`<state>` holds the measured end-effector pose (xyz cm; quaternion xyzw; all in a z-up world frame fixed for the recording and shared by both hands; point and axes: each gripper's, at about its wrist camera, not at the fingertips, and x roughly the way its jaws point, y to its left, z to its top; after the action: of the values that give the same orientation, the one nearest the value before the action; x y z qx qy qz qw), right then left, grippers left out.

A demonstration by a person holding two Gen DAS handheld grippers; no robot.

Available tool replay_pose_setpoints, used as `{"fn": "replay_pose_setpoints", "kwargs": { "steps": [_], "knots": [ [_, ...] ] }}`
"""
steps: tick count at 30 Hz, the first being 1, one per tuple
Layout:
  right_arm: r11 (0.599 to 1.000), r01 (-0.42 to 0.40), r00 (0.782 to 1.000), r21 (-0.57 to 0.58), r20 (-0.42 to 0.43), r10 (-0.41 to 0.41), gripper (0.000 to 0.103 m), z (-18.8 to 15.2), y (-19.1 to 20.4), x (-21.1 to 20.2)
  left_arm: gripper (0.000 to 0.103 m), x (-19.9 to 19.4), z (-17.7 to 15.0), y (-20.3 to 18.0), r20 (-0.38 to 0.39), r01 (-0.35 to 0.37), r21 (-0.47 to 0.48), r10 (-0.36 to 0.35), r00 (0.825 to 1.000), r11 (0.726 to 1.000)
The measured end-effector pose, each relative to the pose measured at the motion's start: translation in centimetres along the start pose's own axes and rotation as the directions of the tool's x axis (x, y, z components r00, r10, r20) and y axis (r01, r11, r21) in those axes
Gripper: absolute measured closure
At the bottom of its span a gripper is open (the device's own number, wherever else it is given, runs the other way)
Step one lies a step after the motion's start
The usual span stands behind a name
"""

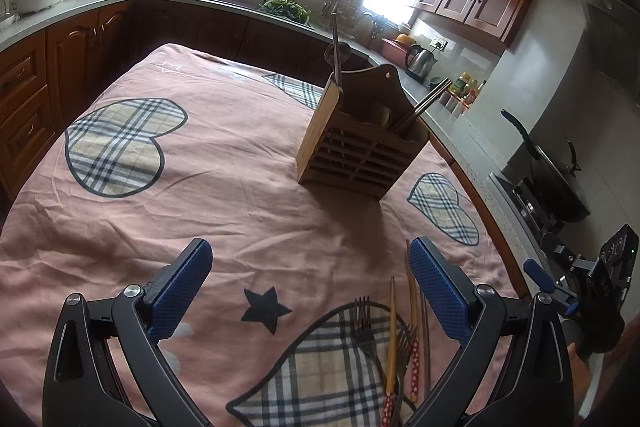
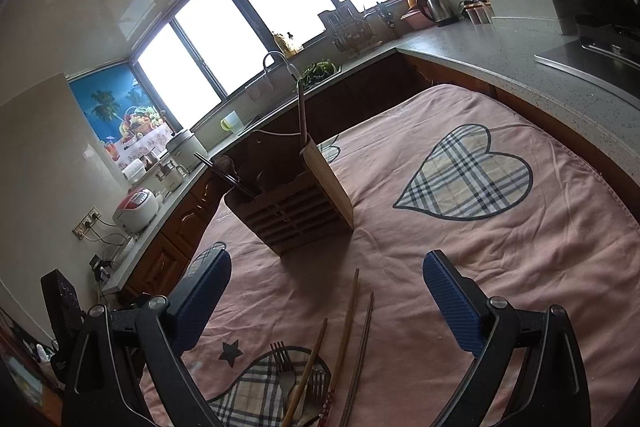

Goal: Organize utensils
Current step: 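Move both open tools back down over the forks and chopsticks on the cloth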

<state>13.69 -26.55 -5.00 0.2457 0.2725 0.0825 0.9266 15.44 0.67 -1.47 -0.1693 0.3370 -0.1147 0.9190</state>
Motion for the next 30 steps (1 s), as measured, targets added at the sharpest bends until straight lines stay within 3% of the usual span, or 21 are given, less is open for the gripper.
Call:
{"fn": "replay_pose_setpoints", "kwargs": {
  "steps": [13, 30],
  "knots": [
    [0.999, 0.026, 0.997, 0.037, -0.069, -0.023, 0.005, -4.5, -2.1, -0.1, 0.002, 0.9, -4.7, 0.6, -0.089, -0.011, 0.001, 0.011, 0.996, 1.000],
    [0.998, 0.056, 0.985, -0.014, -0.160, -0.058, 0.005, -5.6, -2.0, 2.6, 0.002, 4.6, -5.0, -2.2, -0.184, -0.024, 0.135, 0.049, 0.982, 0.991]
  ]
}}
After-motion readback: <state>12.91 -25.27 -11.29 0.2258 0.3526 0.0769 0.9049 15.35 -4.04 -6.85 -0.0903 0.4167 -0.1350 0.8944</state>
